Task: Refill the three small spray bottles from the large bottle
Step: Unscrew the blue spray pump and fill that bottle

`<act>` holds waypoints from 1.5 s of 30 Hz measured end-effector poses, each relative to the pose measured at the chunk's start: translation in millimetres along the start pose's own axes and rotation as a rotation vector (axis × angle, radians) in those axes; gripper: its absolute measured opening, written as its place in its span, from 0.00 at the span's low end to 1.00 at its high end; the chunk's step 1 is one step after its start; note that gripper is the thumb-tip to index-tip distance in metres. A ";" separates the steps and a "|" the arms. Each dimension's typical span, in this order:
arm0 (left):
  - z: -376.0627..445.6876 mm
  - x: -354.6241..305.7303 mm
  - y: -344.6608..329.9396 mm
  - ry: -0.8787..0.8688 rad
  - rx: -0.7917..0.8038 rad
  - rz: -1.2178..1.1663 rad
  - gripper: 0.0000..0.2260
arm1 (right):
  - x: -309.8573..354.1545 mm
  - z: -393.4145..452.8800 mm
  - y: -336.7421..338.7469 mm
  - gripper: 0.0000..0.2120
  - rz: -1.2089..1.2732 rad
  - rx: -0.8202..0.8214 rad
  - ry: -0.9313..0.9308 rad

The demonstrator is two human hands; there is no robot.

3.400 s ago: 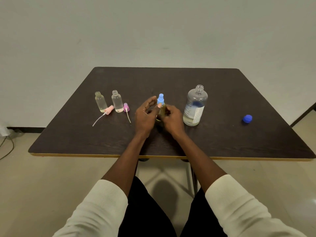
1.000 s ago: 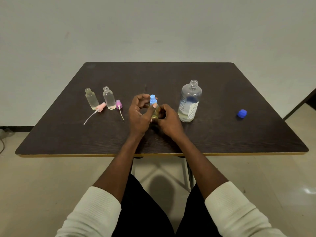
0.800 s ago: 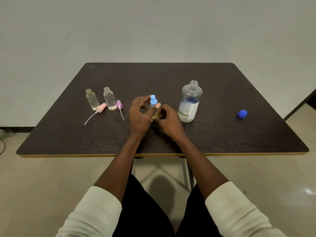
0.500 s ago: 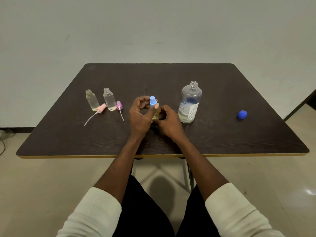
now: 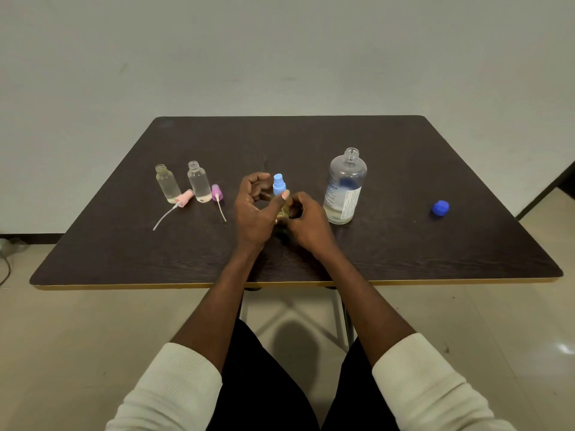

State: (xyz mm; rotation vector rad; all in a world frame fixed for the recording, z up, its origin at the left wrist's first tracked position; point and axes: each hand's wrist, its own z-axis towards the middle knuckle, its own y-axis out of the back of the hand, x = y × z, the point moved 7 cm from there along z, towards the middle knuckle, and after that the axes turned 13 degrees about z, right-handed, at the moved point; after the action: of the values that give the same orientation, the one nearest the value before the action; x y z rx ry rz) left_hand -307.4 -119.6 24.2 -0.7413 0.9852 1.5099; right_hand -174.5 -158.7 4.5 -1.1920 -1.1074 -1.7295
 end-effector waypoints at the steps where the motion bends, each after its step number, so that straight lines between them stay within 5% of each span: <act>1: 0.2 -1.7 -0.3 -0.012 -0.001 0.012 0.19 | 0.4 -0.3 0.1 0.15 0.008 0.002 0.002; 9: 2.9 1.4 -3.4 -0.037 0.052 0.056 0.15 | 0.7 -0.1 1.1 0.15 -0.004 -0.010 0.011; 19: 1.8 4.4 5.1 0.154 -0.057 -0.270 0.12 | 0.0 1.2 -1.2 0.16 0.030 0.001 -0.009; 26: 1.1 2.3 27.4 0.121 -0.344 -0.279 0.07 | -2.4 2.2 -0.8 0.17 0.037 -0.012 -0.001; 31: 1.1 24.0 44.3 0.254 -0.522 -0.352 0.09 | -4.3 2.3 -0.4 0.18 0.026 -0.010 -0.015; 45: 21.1 35.8 22.2 0.406 -0.326 0.247 0.07 | -1.6 -0.4 0.1 0.17 0.023 -0.009 -0.011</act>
State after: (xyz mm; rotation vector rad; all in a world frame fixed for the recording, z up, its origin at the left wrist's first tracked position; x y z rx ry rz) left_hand -334.0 -84.9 6.5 -1.2303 1.1757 1.8012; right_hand -174.1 -159.0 3.0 -1.2170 -1.0895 -1.7139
